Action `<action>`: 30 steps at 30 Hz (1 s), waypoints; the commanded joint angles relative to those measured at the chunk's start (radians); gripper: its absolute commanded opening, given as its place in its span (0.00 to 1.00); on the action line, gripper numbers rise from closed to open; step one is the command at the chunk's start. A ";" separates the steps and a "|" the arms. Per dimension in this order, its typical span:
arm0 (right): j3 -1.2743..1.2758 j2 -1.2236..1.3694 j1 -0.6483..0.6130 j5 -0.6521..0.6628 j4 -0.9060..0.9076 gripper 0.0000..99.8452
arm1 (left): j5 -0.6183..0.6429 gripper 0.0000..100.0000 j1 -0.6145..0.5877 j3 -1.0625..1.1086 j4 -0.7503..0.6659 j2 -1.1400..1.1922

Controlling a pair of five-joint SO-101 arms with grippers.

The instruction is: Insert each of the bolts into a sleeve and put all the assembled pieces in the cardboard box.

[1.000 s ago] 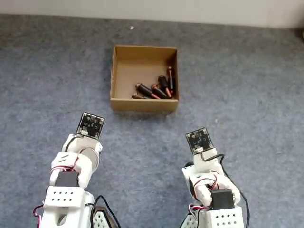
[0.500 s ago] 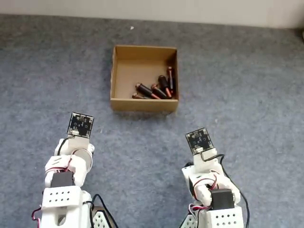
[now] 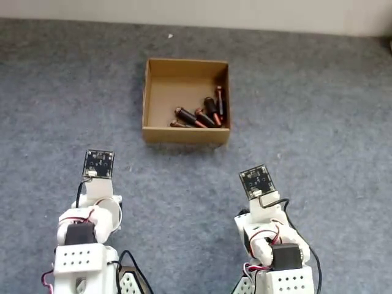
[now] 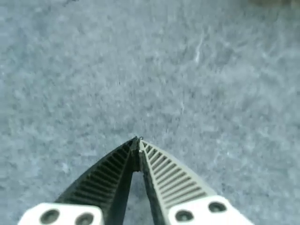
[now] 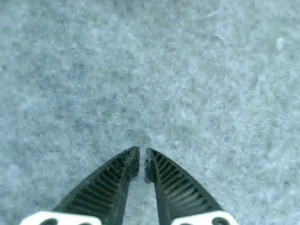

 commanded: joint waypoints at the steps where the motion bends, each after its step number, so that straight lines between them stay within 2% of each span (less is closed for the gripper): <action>1: 0.124 -0.002 0.016 0.000 0.007 0.02 | 0.012 0.01 0.008 0.036 0.077 -0.217; 5: 0.124 -0.002 0.016 0.000 0.007 0.02 | 0.012 0.01 -0.022 0.031 0.256 -0.410; 11: 0.124 -0.002 0.016 0.000 0.007 0.02 | 0.012 0.01 -0.021 0.033 0.272 -0.335; 17: 0.124 -0.002 0.016 0.000 0.007 0.02 | 0.008 0.01 -0.022 0.033 0.365 -0.337; 30: 0.124 -0.002 0.016 0.000 0.007 0.02 | 0.009 0.01 -0.025 0.033 0.365 -0.338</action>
